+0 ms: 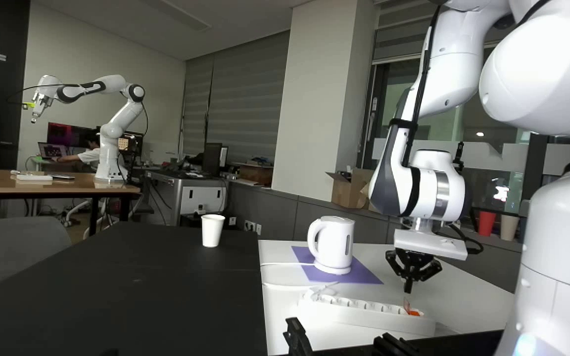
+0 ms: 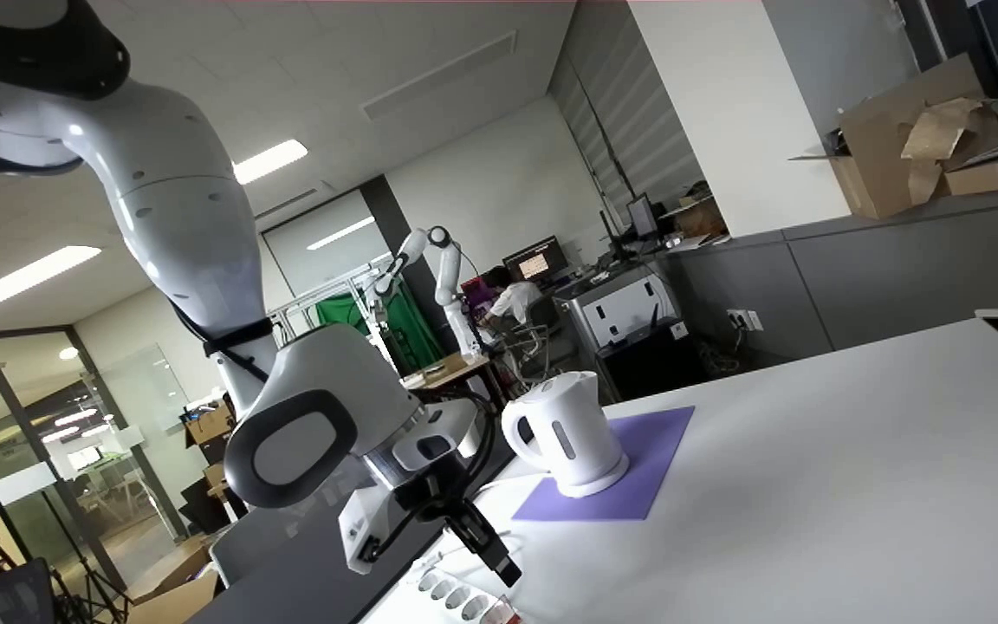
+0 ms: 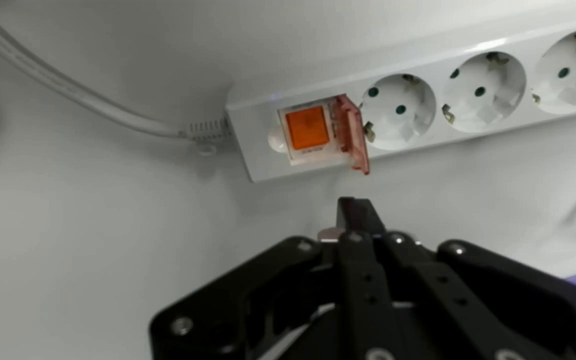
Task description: Turn on the switch on the adapter
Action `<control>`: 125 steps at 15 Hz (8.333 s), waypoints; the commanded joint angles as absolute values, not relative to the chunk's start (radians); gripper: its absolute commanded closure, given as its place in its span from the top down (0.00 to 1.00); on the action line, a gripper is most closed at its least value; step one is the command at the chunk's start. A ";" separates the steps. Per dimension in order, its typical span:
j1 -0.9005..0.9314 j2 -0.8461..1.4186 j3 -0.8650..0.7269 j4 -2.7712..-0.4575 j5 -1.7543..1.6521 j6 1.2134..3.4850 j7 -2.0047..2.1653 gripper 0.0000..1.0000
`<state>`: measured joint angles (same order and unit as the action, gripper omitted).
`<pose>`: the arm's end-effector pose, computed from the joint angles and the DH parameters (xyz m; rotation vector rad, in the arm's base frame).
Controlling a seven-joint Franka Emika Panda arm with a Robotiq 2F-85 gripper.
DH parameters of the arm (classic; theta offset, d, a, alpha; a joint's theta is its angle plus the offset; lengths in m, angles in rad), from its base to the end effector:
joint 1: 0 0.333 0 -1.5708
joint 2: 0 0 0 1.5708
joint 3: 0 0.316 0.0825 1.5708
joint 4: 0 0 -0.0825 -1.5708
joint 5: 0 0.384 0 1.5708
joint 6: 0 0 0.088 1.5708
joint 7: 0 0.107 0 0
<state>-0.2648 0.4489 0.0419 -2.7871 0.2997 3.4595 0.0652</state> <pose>0.3457 -0.1111 0.1070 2.9311 -0.8898 0.3298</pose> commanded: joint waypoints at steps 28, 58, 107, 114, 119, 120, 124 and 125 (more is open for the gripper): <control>-0.299 0.470 0.032 -2.787 0.332 3.457 -0.030 0.00; -0.346 0.521 0.066 -2.787 0.264 3.456 -0.064 0.00; -0.416 0.641 0.034 -2.453 0.142 2.868 -0.053 0.00; -0.414 0.556 0.031 -2.500 0.229 2.831 -0.140 0.00; -0.418 0.436 0.032 -2.629 0.224 2.924 -0.175 0.00; -0.425 0.413 0.036 -2.653 0.221 2.938 -0.184 0.00; -0.450 0.291 0.049 -2.766 0.216 2.984 -0.216 0.00; -0.459 0.263 0.053 -2.788 0.218 2.989 -0.229 0.00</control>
<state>-0.4234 0.3860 0.0333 -2.6908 0.2165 2.9743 -0.1986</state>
